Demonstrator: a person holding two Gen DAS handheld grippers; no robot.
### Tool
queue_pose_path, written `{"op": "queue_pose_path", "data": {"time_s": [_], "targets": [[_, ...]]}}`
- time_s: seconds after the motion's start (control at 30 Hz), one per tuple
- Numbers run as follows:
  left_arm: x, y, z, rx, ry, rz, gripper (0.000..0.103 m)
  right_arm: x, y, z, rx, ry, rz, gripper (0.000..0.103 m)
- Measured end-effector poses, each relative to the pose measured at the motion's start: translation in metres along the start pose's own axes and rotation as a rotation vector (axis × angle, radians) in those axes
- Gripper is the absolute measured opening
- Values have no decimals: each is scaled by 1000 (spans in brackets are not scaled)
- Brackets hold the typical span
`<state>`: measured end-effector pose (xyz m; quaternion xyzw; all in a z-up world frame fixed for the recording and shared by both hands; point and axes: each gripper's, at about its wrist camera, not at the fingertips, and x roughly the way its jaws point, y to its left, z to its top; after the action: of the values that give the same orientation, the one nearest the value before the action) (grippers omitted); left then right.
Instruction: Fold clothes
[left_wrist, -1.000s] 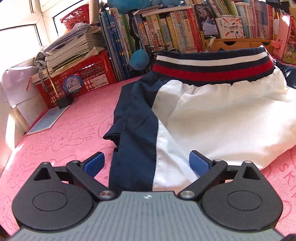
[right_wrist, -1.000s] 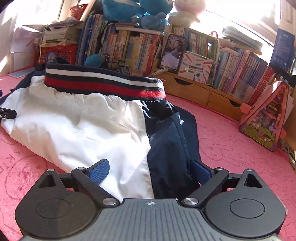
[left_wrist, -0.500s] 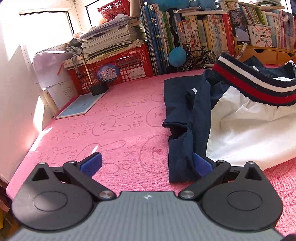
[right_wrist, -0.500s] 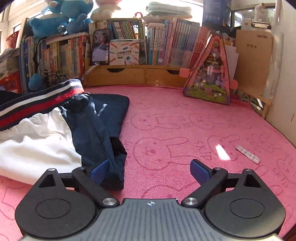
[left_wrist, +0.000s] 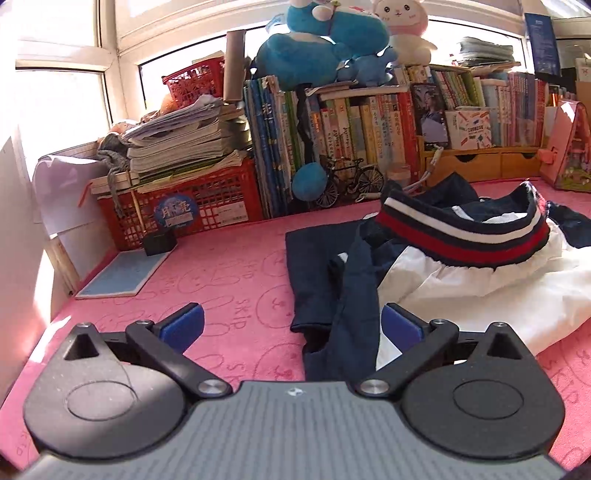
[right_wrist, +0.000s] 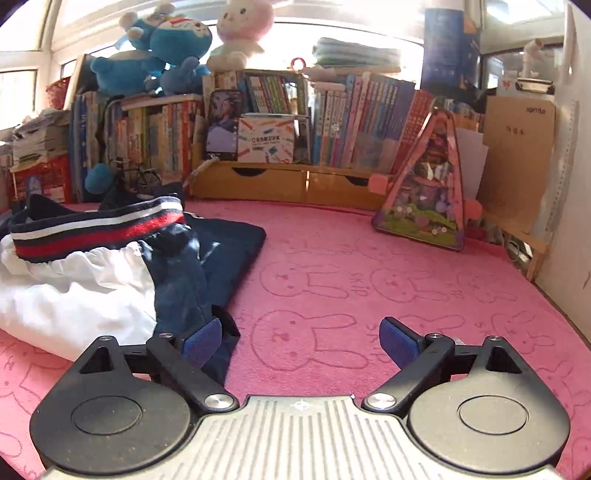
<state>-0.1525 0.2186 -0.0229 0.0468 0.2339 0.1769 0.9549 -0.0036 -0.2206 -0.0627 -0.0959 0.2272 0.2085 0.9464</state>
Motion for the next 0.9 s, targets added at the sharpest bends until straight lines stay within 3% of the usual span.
{"op": "queue_pose_path", "data": {"time_s": [0.13,0.23,0.33,0.37,0.4,0.47,0.53,0.6,0.7,0.73,0.8,0.9], "targets": [[27,-29,26,117,-56,-139,103,24,50,35,-146,-48,150,88],[47,-46,33,176,-75,-160,103,35,84,51,-251,-80,245,86],[64,-52,27,178,-53,-160,103,38,130,56,-382,-97,414,81],[69,-52,24,169,-35,-159,103,39,145,56,-422,-90,454,68],[72,-49,17,157,-8,-155,103,44,160,55,-450,-68,489,40],[75,-44,4,144,24,-133,103,56,187,55,-497,0,572,19],[74,-36,-7,130,50,-121,103,69,210,56,-534,12,582,19],[72,-28,-17,116,81,-92,103,85,219,63,-503,-23,501,20],[72,-14,-27,74,113,-68,103,120,193,86,-162,15,352,24],[71,-9,-30,57,120,-63,103,126,179,89,-71,32,341,25],[69,1,-30,18,125,-63,103,130,158,88,-6,38,347,29],[63,6,-14,-4,69,-103,103,118,139,87,-31,-5,399,42]]}}
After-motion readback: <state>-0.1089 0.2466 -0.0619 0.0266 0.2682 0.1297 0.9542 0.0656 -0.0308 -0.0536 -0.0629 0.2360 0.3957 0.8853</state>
